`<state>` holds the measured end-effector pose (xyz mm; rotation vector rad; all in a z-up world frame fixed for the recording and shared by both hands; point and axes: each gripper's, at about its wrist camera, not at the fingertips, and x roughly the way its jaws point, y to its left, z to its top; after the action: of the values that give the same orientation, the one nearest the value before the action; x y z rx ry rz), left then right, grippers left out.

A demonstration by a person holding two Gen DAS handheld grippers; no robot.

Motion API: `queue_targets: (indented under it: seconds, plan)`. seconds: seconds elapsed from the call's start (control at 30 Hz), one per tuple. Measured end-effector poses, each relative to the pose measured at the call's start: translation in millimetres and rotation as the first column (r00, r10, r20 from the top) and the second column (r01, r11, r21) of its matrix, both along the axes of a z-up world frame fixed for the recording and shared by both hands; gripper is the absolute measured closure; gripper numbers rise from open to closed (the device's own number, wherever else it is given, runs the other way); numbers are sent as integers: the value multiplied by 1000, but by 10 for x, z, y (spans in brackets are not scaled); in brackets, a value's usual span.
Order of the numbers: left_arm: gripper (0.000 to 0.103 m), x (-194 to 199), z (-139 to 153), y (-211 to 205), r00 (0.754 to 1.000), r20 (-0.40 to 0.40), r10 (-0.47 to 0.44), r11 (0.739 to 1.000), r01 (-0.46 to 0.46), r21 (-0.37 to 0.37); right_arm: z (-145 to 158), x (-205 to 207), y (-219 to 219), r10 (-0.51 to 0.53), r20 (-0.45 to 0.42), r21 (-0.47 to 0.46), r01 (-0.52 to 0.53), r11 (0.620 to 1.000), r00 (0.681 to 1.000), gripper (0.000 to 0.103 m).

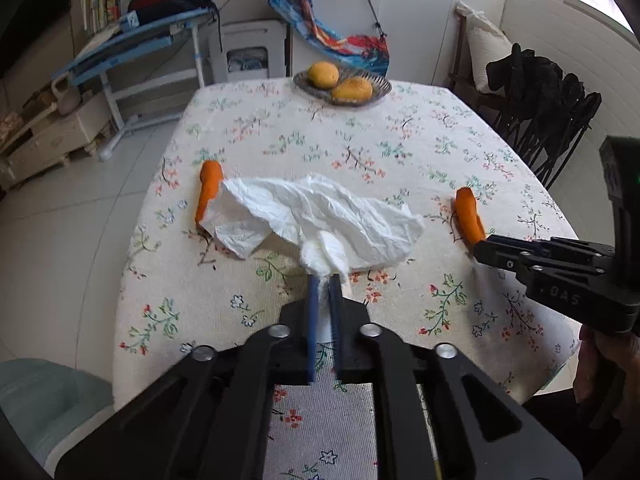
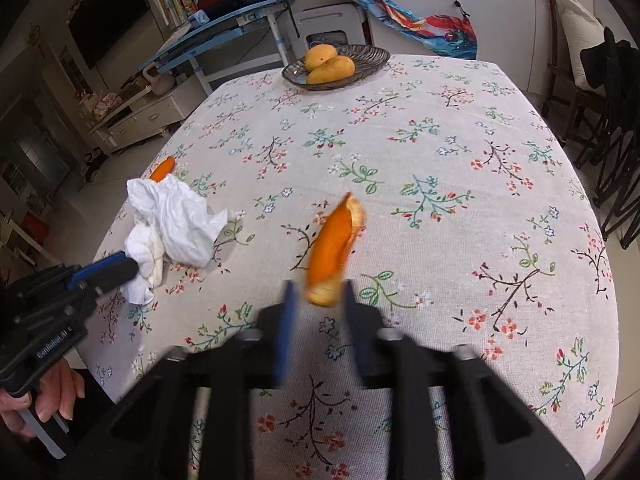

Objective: Collect trash
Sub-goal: 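Grasp the curled orange peel with the right tool while the left tool holds the tissue, then lift the tissue and the curled peel and carry both toward the yellow bucket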

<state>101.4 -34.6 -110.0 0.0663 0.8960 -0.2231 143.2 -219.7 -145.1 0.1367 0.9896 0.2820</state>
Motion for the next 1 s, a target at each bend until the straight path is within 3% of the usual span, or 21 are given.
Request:
queue_targets:
  seconds: [0.2, 0.3, 0.57, 0.63, 0.73, 1.0]
  plan:
    - [99, -135, 235, 145, 996, 76, 40, 996, -34, -78, 41, -35, -18, -1, 12, 21, 1, 1000, 1000, 90]
    - [99, -207, 273, 191, 995, 87, 48, 996, -41, -82, 55, -72, -31, -5, 13, 39, 4, 999, 1000, 91]
    - [99, -325, 102, 272, 998, 6, 67, 997, -67, -31, 63, -204, -51, 0, -12, 62, 0, 998, 1000, 91]
    - [99, -303, 28, 288, 997, -30, 72, 997, -73, -21, 58, -214, -31, 5, -17, 51, -4, 999, 1000, 89]
    - [98, -292, -57, 301, 995, -65, 77, 997, -79, -19, 58, -200, -8, -5, -11, 61, 6, 998, 1000, 64]
    - [65, -231, -161, 273, 991, -81, 109, 994, -107, 23, 0, -100, 88, -22, -4, 54, 22, 998, 1000, 57]
